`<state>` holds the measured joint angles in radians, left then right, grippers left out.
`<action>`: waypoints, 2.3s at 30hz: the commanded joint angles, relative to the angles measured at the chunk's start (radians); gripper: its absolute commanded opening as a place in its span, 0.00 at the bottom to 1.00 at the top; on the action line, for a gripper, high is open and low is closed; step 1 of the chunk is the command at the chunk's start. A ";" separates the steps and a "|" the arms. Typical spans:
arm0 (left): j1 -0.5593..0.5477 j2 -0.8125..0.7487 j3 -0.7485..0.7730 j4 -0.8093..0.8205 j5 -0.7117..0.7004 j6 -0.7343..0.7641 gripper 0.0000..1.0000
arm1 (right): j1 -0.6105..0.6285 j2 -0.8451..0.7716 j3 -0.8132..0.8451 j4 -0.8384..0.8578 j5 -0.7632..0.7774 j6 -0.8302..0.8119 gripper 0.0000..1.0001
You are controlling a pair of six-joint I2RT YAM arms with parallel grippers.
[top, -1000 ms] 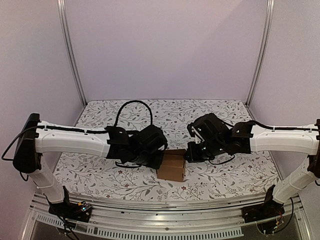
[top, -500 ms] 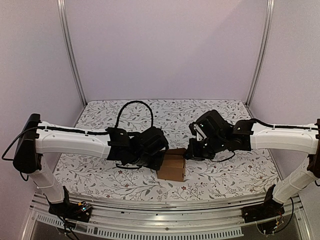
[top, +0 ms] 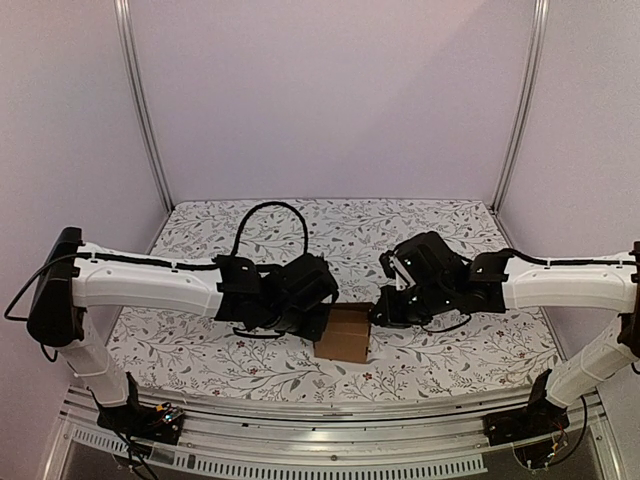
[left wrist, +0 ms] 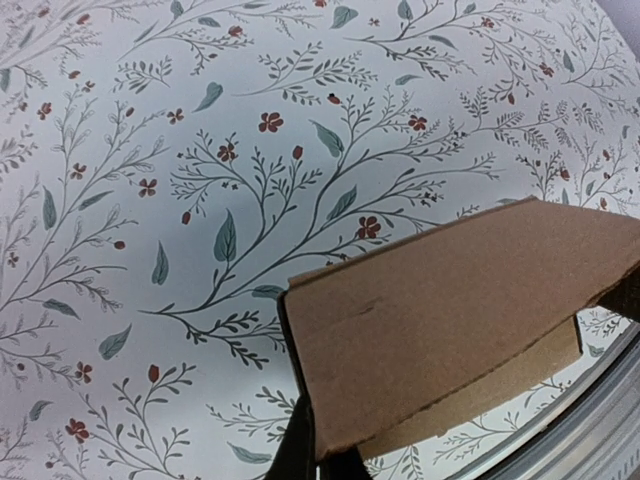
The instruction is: Fold the paper box
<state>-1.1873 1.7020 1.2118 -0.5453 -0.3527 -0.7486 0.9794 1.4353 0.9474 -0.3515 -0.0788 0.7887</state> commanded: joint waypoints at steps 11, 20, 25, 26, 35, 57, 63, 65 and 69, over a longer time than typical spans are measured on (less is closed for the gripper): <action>-0.041 0.044 -0.015 -0.070 0.081 0.016 0.01 | 0.103 0.059 -0.032 -0.071 0.198 -0.037 0.00; -0.061 0.015 -0.033 -0.069 0.096 0.021 0.35 | 0.159 0.107 0.006 -0.101 0.292 -0.033 0.00; -0.060 -0.028 -0.055 -0.050 0.132 0.050 0.52 | 0.166 0.122 0.017 -0.114 0.336 -0.023 0.00; -0.060 -0.041 -0.061 -0.043 0.144 0.062 0.56 | 0.165 0.124 0.019 -0.115 0.343 -0.023 0.00; -0.044 -0.180 -0.134 0.015 0.282 0.157 0.71 | 0.176 0.160 0.037 -0.116 0.391 -0.051 0.00; 0.243 -0.301 -0.199 0.301 0.638 0.194 0.00 | 0.211 0.170 0.027 -0.021 0.474 -0.222 0.00; 0.253 -0.234 -0.208 0.344 0.696 0.192 0.00 | 0.212 0.177 0.028 -0.014 0.469 -0.228 0.00; 0.255 -0.215 -0.208 0.348 0.704 0.192 0.00 | 0.214 0.178 0.028 -0.012 0.468 -0.226 0.00; 0.258 -0.189 -0.218 0.355 0.712 0.190 0.00 | 0.215 0.178 0.029 -0.009 0.468 -0.221 0.00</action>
<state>-0.9482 1.4902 1.0164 -0.2249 0.3267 -0.5529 1.1801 1.5776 1.0046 -0.3153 0.3992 0.5781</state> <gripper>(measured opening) 0.004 0.005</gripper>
